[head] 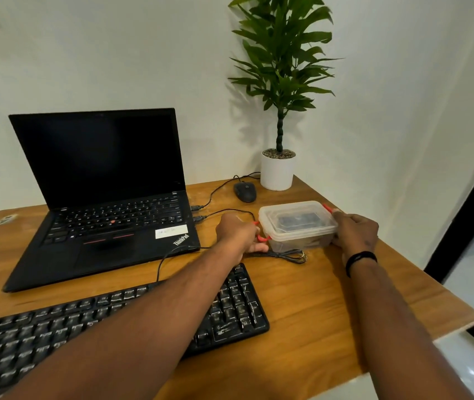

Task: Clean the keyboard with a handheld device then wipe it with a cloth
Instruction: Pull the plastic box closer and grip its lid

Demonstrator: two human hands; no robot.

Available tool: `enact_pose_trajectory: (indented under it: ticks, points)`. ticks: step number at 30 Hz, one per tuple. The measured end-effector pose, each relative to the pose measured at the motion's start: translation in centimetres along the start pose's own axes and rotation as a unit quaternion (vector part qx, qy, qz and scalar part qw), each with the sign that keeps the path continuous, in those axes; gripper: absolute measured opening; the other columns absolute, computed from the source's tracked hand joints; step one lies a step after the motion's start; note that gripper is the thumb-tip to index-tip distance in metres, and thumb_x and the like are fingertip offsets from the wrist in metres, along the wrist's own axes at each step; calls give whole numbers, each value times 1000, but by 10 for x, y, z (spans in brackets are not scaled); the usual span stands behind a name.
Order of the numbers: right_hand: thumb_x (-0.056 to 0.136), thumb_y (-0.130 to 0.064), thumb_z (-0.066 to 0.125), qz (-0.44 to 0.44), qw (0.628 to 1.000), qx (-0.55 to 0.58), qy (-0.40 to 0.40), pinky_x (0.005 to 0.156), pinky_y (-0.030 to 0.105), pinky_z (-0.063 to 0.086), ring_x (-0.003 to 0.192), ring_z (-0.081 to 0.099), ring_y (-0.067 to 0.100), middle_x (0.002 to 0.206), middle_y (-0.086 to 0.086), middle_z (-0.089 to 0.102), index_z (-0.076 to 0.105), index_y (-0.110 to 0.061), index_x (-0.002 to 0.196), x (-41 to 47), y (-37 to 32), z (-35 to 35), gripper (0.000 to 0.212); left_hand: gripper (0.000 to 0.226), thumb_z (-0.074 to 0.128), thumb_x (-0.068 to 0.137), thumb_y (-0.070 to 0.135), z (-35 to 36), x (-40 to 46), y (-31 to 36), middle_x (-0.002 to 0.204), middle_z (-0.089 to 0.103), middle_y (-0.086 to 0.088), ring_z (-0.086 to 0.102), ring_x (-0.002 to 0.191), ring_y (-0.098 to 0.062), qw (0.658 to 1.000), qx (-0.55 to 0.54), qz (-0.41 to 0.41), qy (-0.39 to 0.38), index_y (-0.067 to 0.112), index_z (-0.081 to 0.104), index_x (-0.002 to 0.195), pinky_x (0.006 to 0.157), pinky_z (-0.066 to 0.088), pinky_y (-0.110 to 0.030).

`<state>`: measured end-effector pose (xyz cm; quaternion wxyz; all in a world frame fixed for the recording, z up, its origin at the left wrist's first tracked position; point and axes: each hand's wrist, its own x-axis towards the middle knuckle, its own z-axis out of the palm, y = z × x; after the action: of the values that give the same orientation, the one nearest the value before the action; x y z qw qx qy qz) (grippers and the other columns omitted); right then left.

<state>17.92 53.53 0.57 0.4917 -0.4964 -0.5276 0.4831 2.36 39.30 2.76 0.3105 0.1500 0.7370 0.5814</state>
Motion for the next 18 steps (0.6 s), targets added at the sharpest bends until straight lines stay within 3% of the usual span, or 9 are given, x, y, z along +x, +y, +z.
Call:
enact_pose_trajectory:
  ticks: [4,7,11,15,18]
  points:
    - [85,-30,73,-3,1000,-9,-4,77,43,61,81,70,26,76,3,70,68,-18,66,-1,-3,-2,23,23,72,91,-2,0,4,-3,93,72,-24,75,68,-35,999,40,-3,9,4,49,89,73,64,-42]
    - [86,-31,73,-16,1000,-25,3,74,39,61,76,70,22,76,3,70,68,-17,68,-1,-4,-2,23,36,80,80,-3,1,3,-3,98,70,-22,76,76,-37,997,73,10,6,1,51,101,75,64,-46]
    - [88,-26,71,1,998,-63,20,73,39,62,72,71,25,73,5,70,68,-13,69,4,-2,-4,23,43,87,72,2,4,9,-7,94,71,-18,76,78,-34,992,125,15,9,2,54,99,75,64,-44]
    - [88,-13,71,-7,993,-113,27,63,29,58,67,66,19,86,7,70,71,-10,83,6,-2,-8,5,24,86,77,5,0,-1,0,79,75,-16,77,72,-29,989,143,16,23,0,64,84,74,64,-41]
    - [89,-14,67,-58,988,-132,56,74,31,55,72,62,22,81,9,67,73,-5,85,5,-3,-9,12,11,72,89,10,-3,-1,1,71,74,-11,73,53,-22,987,134,49,79,2,67,93,63,65,-37]
